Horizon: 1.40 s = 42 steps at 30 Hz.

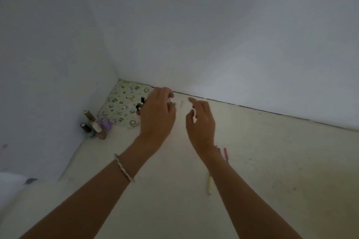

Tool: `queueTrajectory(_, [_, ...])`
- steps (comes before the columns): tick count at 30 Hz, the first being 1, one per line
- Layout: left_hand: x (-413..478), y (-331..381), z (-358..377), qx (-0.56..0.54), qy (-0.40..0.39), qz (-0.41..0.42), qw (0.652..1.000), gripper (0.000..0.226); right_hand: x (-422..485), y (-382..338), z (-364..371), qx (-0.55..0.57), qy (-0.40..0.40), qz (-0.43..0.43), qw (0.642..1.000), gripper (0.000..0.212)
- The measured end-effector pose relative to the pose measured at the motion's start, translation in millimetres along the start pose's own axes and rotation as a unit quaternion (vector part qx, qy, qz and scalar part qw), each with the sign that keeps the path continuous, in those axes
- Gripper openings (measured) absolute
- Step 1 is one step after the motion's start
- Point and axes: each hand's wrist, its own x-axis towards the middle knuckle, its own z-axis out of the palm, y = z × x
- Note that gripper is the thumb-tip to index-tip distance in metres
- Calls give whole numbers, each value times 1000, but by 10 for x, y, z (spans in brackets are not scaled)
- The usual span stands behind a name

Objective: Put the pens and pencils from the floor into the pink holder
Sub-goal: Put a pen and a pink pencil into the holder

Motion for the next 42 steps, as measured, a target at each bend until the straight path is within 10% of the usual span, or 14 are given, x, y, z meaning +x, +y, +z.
queueTrajectory(6, [-746,456,813,38,-378,-96,920,27,85,533,-662,19,51,139,989,38])
queueTrajectory(12, [-1172,602,1256,134,-463,-105,870,60,-167,975,-1182,-21,41,204,978,36])
queueTrajectory(26, [-195,922,730,-143,-153,-48,977,48,-800,1091,-963,-162,-389,281,862,43])
queueTrajectory(34, [260,119,82,-92,39,-35,994,39,-140,745,-903,-44,-155,239,958,65])
queueTrajectory(42, [178,-351,116,100,-62,30,993,31,147,205,-554,140,-4,147,979,55])
